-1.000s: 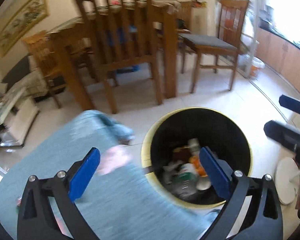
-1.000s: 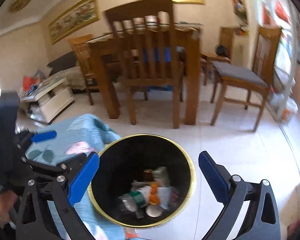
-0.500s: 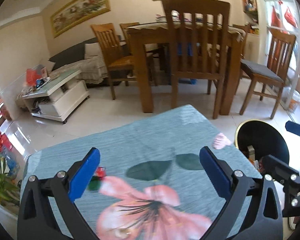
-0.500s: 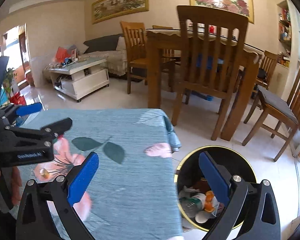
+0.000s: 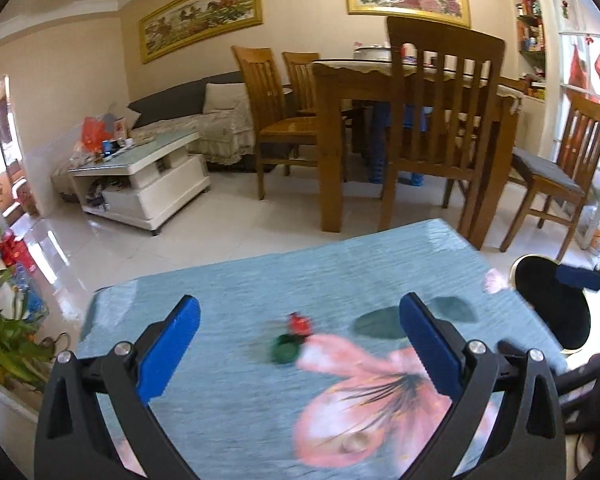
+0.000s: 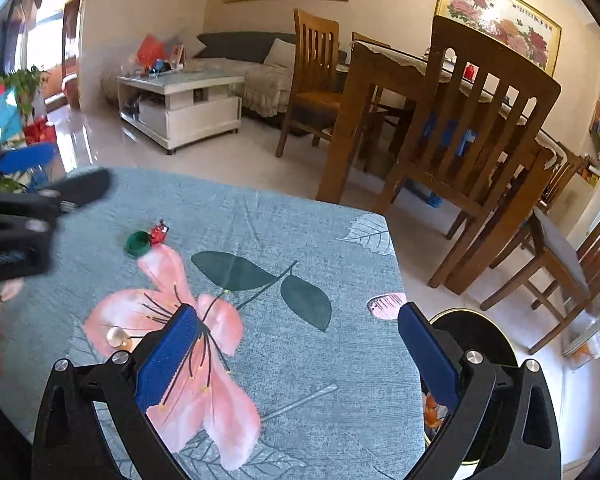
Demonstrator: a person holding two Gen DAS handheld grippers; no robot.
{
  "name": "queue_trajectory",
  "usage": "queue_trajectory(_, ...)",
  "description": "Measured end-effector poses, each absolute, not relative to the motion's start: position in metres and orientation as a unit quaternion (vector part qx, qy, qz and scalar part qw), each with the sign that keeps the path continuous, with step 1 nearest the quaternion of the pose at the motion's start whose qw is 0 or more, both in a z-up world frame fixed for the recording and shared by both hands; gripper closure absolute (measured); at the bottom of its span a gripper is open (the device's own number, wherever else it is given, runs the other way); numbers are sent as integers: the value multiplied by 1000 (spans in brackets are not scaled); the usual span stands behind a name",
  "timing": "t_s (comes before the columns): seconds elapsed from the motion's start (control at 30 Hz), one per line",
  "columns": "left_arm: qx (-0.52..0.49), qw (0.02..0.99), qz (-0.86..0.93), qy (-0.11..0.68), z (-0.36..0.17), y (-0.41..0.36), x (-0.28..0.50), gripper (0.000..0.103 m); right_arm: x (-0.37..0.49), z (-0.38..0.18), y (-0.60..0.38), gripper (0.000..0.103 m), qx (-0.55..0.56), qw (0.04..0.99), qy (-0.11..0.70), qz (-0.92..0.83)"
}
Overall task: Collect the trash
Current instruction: 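Return to the table and grasp the small metal cap with the right tool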
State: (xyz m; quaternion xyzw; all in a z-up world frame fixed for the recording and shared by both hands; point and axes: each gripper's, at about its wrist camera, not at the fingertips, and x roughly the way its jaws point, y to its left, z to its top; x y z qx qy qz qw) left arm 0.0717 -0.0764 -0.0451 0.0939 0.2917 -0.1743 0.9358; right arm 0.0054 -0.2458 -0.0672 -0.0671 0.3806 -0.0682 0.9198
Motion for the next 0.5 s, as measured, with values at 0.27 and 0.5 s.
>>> queue_trajectory(0.27, 68, 920, -132, 363, -97, 23, 85, 3, 28, -106, -222, 3, -43, 900, 425, 87)
queue_trajectory(0.5, 57, 920, -126, 367, -107, 42, 88, 3, 34, -130, -160, 50, -96, 879, 437, 165)
